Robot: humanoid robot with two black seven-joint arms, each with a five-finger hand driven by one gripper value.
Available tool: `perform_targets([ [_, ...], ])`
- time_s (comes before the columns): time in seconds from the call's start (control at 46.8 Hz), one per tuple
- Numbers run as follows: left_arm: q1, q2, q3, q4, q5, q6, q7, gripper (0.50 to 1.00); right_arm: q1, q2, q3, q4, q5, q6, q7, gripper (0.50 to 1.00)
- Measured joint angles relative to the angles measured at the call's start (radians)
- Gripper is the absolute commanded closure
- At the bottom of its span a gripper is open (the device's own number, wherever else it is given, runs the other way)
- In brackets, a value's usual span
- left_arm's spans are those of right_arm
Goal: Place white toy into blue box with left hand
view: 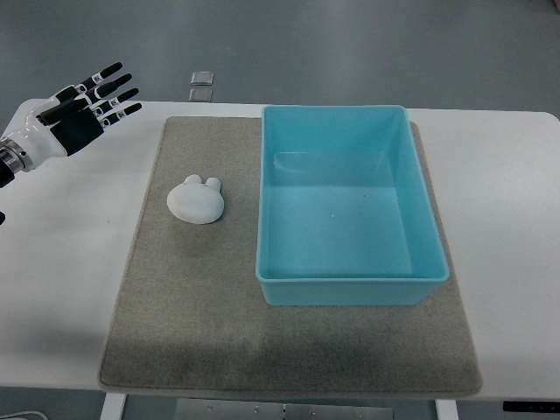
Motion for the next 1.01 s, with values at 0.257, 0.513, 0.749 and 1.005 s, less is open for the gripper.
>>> perform_targets([
  [0.257,-0.011,0.000,-0.001,0.005,-0.001,0.000,-0.002,0.506,0.000,0.000,0.000,0.000,0.000,0.000,0.000,0.564],
  [0.513,-0.027,0.001,0.000,0.029,-0.001,0.000,-0.003,0.506,0.000,0.000,0.000,0.000,0.000,0.000,0.000,0.564],
  [0.749,-0.057,0.004,0.000,0.031,0.085,0.000,-0.020,0.506,0.000,0.000,0.001,0.000,0.000,0.000,0.000,0.564],
  [1.005,-0.080,0.010,-0.006,0.058,0.260,0.000,-0.022,0.506,0.000,0.000,0.000,0.000,0.000,0.000,0.000,0.564],
])
